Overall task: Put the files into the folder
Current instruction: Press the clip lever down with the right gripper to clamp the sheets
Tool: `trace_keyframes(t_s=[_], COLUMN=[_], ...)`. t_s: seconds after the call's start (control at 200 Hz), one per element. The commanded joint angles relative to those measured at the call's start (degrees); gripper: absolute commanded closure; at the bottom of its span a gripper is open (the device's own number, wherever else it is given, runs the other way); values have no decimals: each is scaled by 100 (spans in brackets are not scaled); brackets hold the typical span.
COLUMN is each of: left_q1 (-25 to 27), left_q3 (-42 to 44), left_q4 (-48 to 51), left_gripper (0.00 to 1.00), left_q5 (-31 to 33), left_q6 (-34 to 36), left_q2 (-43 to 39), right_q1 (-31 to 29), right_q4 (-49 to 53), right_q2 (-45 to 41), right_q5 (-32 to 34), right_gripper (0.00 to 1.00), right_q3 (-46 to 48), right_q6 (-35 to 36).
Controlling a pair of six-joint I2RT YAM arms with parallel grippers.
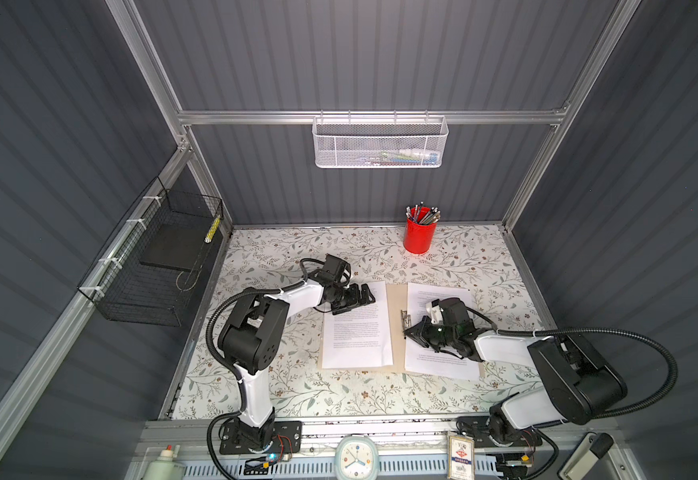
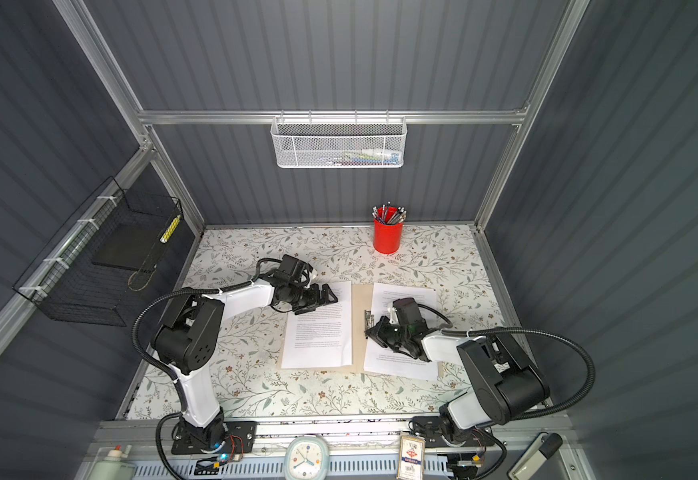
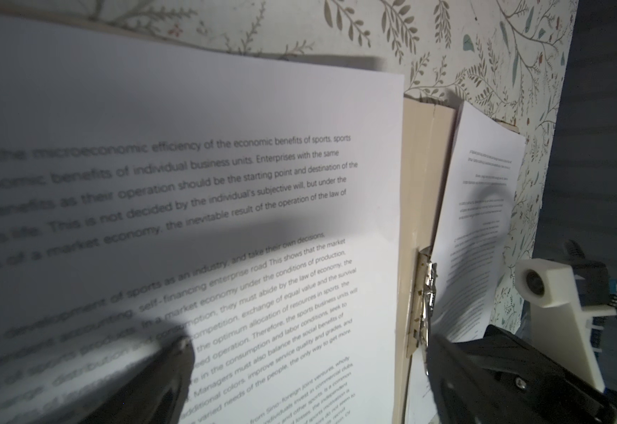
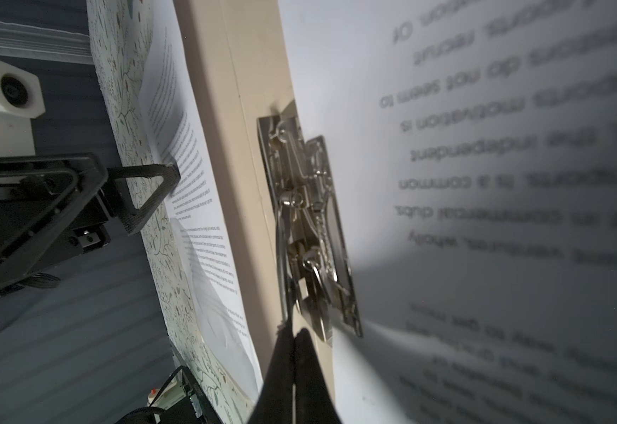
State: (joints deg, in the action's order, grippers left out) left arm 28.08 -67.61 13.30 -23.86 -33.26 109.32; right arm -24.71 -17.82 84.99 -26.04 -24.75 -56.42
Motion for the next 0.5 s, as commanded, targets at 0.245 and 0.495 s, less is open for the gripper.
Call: trace_keyframes(t_s=[0.245,0.495], left_q1=[-179,-215], left_q3=[471,539], left_q4=[861,831], left_gripper=[0,0], left_q5=[861,866], left_q6=[69,82], left_q2=[697,731], right_q1=[-218,-229], right_q4=[1712,2054], right_q2=[-169,-279], right_q5=[1522,1747], right_gripper=[100,100], right_q3=[494,434], right_q6=[135,316])
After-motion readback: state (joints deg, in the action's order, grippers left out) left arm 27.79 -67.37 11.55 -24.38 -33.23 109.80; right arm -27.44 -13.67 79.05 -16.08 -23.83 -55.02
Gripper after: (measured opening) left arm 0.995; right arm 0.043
